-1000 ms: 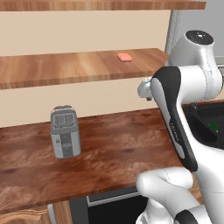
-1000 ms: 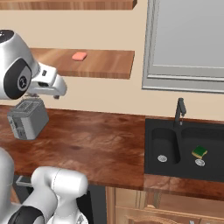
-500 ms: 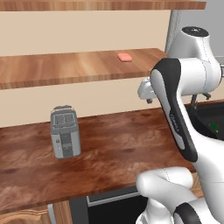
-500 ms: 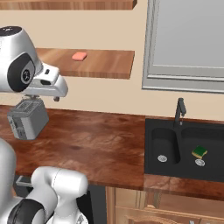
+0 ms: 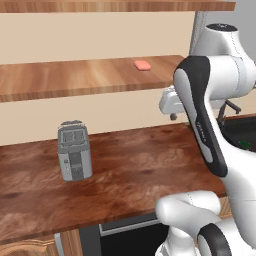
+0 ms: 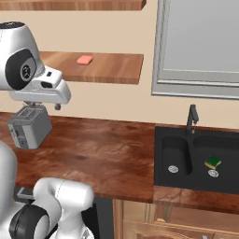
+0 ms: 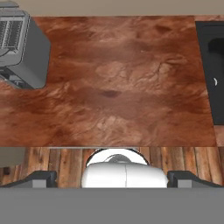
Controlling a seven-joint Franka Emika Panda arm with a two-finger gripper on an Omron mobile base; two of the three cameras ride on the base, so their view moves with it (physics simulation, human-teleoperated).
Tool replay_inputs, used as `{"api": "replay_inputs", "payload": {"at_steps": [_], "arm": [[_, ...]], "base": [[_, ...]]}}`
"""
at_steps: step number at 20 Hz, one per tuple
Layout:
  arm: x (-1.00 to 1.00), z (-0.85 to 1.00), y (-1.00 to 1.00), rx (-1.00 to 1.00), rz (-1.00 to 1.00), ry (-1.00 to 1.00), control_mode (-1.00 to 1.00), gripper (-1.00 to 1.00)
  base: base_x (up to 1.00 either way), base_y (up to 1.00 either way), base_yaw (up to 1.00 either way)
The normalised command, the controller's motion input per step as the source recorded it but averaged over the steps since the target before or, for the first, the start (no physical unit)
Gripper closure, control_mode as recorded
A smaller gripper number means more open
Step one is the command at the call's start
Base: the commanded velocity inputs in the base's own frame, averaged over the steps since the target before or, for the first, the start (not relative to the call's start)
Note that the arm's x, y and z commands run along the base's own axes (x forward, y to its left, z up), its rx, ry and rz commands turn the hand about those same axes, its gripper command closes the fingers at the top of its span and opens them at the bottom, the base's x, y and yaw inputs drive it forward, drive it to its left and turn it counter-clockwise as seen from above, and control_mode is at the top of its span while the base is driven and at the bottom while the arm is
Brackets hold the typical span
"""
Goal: Pick up the bar soap and sponge from the sink, and place them back in the shelves.
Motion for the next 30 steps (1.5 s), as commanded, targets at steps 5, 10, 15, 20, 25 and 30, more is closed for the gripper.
{"api": "replay_inputs", "payload": {"at_steps": [5, 10, 15, 20, 25, 30], "arm": [[0.0, 0.0, 0.0, 0.0, 0.0, 0.0, 1.0, -1.0], [0.0, 0.0, 0.0, 0.0, 0.0, 0.0, 1.0, -1.0], [0.0, 0.0, 0.0, 0.0, 0.0, 0.0, 1.0, -1.0], [0.0, 0.0, 0.0, 0.0, 0.0, 0.0, 1.0, -1.0], [0.0, 0.0, 0.0, 0.0, 0.0, 0.0, 1.0, -1.0], [0.0, 0.0, 0.0, 0.0, 0.0, 0.0, 1.0, -1.0]], "base": [[-0.29, -0.25, 0.0], [-0.23, -0.61, 0.0], [-0.18, -0.75, 0.0], [-0.13, -0.75, -0.01], [0.0, -0.67, -0.03], [0.0, -0.66, -0.01]]}}
